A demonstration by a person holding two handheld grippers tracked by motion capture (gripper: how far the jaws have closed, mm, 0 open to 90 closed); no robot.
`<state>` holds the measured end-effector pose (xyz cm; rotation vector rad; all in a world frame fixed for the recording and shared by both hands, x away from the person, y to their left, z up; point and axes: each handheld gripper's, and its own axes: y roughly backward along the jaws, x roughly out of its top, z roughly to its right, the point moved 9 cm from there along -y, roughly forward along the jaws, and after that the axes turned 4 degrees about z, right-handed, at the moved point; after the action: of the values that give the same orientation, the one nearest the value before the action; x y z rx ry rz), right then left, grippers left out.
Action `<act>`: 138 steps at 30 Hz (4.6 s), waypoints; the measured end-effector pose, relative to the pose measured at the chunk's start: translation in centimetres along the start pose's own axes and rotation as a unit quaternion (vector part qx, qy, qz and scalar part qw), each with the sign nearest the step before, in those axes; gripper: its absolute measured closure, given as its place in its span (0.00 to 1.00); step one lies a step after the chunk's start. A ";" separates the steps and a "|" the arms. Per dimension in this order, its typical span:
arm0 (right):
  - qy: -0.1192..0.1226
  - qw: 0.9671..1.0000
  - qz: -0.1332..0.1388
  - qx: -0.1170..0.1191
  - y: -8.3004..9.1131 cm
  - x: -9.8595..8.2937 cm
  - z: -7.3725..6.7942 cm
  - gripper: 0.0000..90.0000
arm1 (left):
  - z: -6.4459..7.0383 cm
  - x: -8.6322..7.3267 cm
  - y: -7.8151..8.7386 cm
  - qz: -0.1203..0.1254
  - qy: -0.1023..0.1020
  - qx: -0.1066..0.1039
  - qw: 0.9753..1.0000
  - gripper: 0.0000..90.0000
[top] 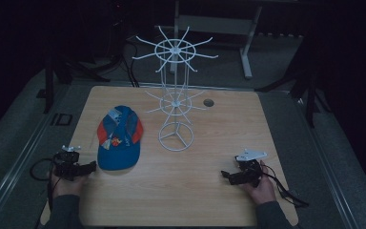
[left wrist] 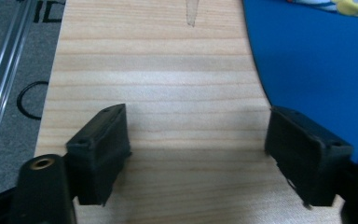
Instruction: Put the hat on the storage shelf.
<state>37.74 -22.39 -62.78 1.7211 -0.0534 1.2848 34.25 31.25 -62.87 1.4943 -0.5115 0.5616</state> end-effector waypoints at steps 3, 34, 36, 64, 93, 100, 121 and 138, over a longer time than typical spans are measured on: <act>-0.003 1.000 0.000 -0.003 0.1 0.0 -0.1 0.12 | -0.3 0.2 0.1 -0.005 0.000 -0.001 1.000 0.38; -0.006 1.000 0.000 -0.005 0.1 -0.1 -0.1 0.12 | 2.2 6.3 2.1 -0.020 -0.017 -0.040 0.999 0.44; -0.005 1.000 -0.001 -0.006 0.1 -0.1 -0.1 0.12 | 2.6 6.9 2.2 -0.018 -0.016 -0.043 0.999 0.44; -0.005 1.000 0.000 -0.005 0.2 -0.2 -0.2 0.12 | 4.7 13.4 0.7 0.017 0.006 -0.071 0.997 0.43; -0.005 1.000 0.000 -0.005 0.2 -0.2 -0.2 0.12 | 5.4 17.4 -1.7 0.033 0.037 -0.088 0.995 0.43; -0.005 1.000 0.000 -0.005 0.2 -0.2 -0.2 0.12 | 6.6 18.3 -1.7 0.040 0.069 -0.124 0.989 0.40; -0.006 1.000 0.000 -0.006 0.2 -0.1 -0.1 0.12 | 10.3 17.9 -4.4 0.001 0.034 -0.115 0.993 0.23; -0.006 1.000 0.000 -0.006 0.2 -0.1 -0.1 0.12 | 9.5 15.8 -7.3 -0.078 0.030 -0.103 0.991 0.48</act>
<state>37.49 -22.45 -62.78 1.7187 -0.0674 1.2720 51.36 22.26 -58.27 1.3045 -0.3886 0.4165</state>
